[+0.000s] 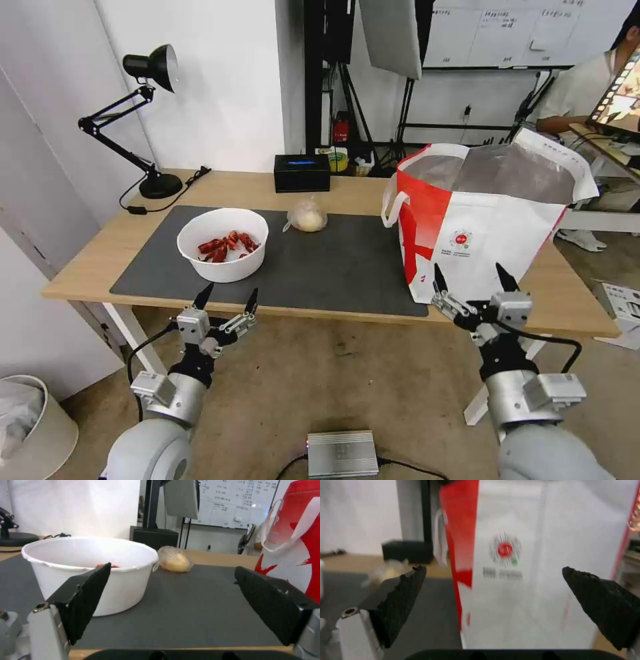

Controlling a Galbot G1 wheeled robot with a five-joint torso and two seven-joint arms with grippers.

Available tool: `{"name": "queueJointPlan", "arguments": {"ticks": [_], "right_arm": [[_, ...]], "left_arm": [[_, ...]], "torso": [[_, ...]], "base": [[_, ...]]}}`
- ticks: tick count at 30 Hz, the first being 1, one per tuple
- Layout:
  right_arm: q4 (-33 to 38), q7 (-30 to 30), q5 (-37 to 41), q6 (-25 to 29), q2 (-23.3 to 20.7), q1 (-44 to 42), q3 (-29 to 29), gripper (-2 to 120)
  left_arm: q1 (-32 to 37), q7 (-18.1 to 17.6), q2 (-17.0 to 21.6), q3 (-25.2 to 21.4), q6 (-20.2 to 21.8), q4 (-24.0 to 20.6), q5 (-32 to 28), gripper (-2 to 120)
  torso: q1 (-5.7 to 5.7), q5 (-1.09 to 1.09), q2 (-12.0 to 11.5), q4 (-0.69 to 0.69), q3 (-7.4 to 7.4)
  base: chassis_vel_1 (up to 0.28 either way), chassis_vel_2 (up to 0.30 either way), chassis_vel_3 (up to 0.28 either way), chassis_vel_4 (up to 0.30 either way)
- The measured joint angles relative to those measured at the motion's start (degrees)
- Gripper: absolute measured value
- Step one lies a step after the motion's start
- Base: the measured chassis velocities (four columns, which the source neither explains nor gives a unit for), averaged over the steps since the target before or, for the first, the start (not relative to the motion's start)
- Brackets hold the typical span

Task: Pick up the trash from the table and place it into the takeout bag.

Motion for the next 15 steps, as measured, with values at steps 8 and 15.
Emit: {"name": "queueJointPlan", "arguments": {"ticks": [8,15], "right_arm": [[0.9,1.5,-1.3,-0.9,1.5,-4.1,-0.6,100],[1.2,2.6,-3.0,-0.9,3.3,-7.2,-1.2,100]], "left_arm": [[0.0,0.4,0.7,-0.1,0.1,0.1,-0.4,100],[0.2,0.6,1.4,-0.3,0.4,-0.4,-0.7,100]], "torso": [[0.01,0.0,0.0,0.0,0.0],[0.0,0.0,0.0,0.0,0.0]], "base": [[0.0,0.0,0.0,0.0],[0.0,0.0,0.0,0.0]]}}
